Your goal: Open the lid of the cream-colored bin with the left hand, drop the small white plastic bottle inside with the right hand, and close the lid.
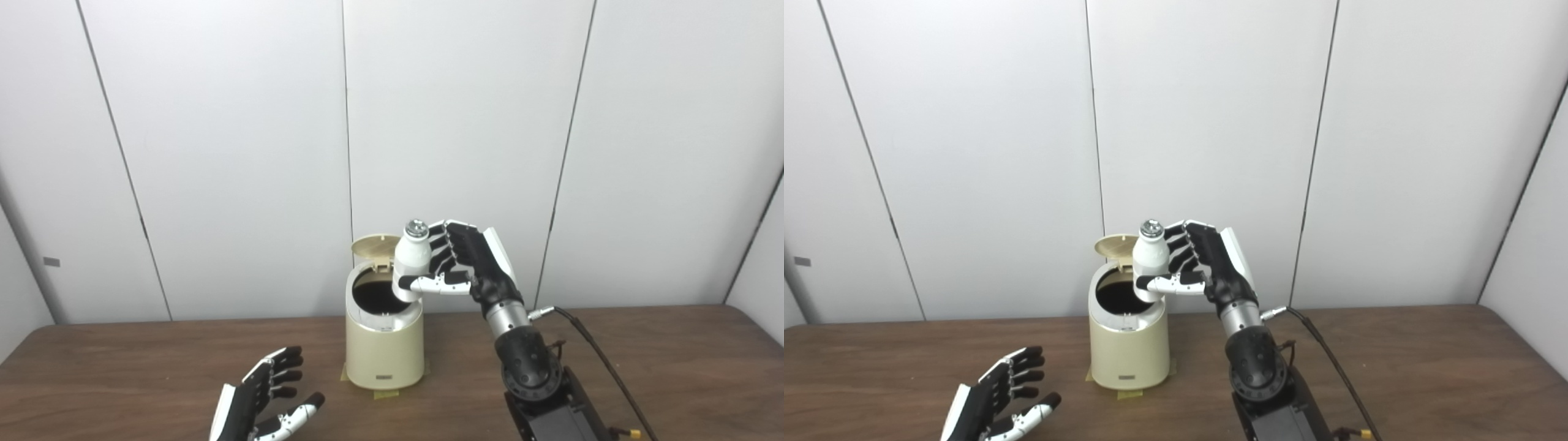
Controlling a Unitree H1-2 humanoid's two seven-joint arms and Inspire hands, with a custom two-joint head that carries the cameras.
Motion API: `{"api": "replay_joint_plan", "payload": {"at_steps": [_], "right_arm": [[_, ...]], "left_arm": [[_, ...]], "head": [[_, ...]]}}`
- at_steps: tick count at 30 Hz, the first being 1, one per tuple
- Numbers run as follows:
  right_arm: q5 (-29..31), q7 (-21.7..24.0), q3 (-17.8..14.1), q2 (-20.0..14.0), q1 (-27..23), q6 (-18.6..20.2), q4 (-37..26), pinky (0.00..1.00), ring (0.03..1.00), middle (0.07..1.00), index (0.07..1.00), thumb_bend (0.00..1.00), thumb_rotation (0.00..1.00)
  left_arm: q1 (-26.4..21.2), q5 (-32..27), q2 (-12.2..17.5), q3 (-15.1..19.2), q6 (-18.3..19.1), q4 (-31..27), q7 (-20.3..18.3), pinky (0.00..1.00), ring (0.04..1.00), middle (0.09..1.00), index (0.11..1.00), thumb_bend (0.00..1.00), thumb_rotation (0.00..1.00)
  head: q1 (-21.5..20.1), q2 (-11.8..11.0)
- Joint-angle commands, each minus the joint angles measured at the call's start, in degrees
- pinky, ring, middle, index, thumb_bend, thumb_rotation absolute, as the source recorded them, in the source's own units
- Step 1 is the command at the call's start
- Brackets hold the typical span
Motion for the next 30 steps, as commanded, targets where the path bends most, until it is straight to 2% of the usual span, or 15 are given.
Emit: {"api": "replay_joint_plan", "payload": {"at_steps": [1,3,9,24,30], "right_arm": [[-0.7,-1.2,0.1,0.2,-3.8,-1.7,-1.2,0.36,0.396,0.469,0.533,0.52,0.00],[-0.9,-1.3,0.4,0.4,-3.9,-1.8,-0.8,0.39,0.396,0.470,0.534,0.52,0.00],[0.2,-1.0,0.5,1.1,-3.8,-3.3,0.7,0.29,0.384,0.469,0.536,0.51,0.00],[-1.7,-1.5,1.7,1.8,-3.5,-1.2,1.7,0.31,0.392,0.477,0.532,0.51,0.00],[-3.3,-2.7,2.5,1.8,-3.7,-1.7,3.1,0.31,0.393,0.484,0.539,0.51,0.00]], "left_arm": [[-0.7,0.5,-0.6,-0.3,-1.6,-0.4,0.6,0.66,0.740,0.784,0.806,0.64,0.10],[-0.7,0.9,-0.7,-0.3,-1.4,-0.5,0.8,0.66,0.739,0.784,0.806,0.65,0.11],[-0.8,1.2,-0.7,-0.3,-1.7,-0.4,0.8,0.65,0.735,0.781,0.802,0.65,0.11],[-0.5,0.5,-1.1,-0.3,-1.6,-0.9,0.4,0.64,0.735,0.779,0.802,0.65,0.10],[-0.5,1.2,-1.2,-0.4,-1.4,-1.1,0.7,0.64,0.735,0.776,0.798,0.66,0.11]], "head": [[0.0,0.2],[0.1,0.3],[0.3,0.5],[0.9,1.0],[1.2,1.2]]}}
